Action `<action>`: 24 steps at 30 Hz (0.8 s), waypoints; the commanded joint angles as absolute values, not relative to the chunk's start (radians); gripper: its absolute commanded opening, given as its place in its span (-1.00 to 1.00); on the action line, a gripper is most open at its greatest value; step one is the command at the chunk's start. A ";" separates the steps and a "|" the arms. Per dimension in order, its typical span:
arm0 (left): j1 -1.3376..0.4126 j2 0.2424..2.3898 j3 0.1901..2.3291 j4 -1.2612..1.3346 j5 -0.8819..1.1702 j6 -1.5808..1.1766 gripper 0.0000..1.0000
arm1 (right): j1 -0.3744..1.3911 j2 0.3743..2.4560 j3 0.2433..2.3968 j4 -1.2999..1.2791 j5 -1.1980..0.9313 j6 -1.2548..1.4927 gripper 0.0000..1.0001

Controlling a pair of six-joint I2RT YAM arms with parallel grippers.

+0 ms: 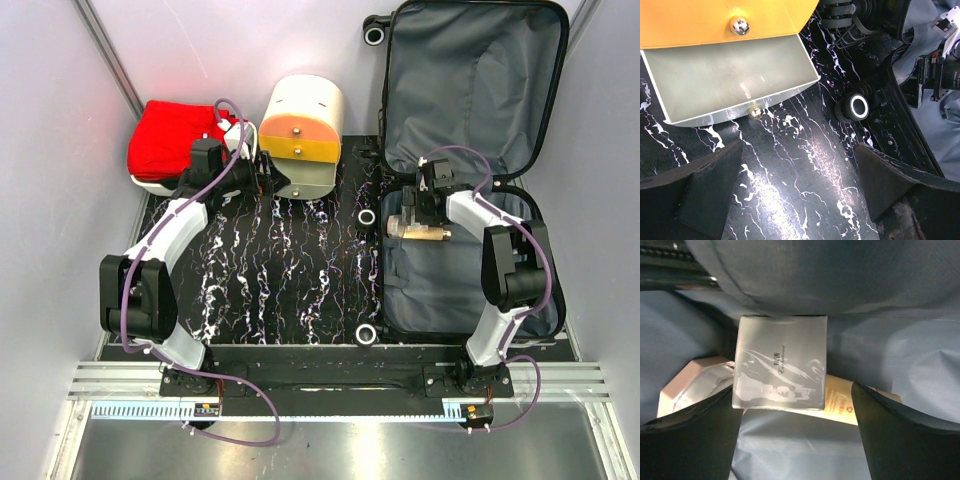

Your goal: Open, take out, and arrange the luggage

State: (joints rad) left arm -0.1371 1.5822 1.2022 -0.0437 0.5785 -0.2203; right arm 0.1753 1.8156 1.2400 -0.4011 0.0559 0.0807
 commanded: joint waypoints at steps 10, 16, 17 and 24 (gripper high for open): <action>-0.132 1.552 1.261 -0.035 0.742 -0.126 0.98 | 0.164 1.654 1.192 -0.296 0.031 -0.109 -0.27; -0.153 1.569 1.385 -0.182 0.848 -0.034 0.98 | 0.149 1.413 1.195 -0.330 -0.408 -0.423 -0.70; -0.159 1.563 1.388 -0.193 0.865 -0.014 0.98 | 0.149 1.390 1.203 -0.368 -0.475 -0.502 -0.70; -0.205 1.476 1.351 -0.190 1.144 0.251 0.98 | 0.198 1.322 1.311 -0.564 -0.986 -0.785 -0.78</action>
State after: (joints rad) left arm -0.1837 1.5482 1.3460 -0.2001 0.9058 0.0643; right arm 0.1539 1.3254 1.2327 -0.4702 -0.6346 -0.5724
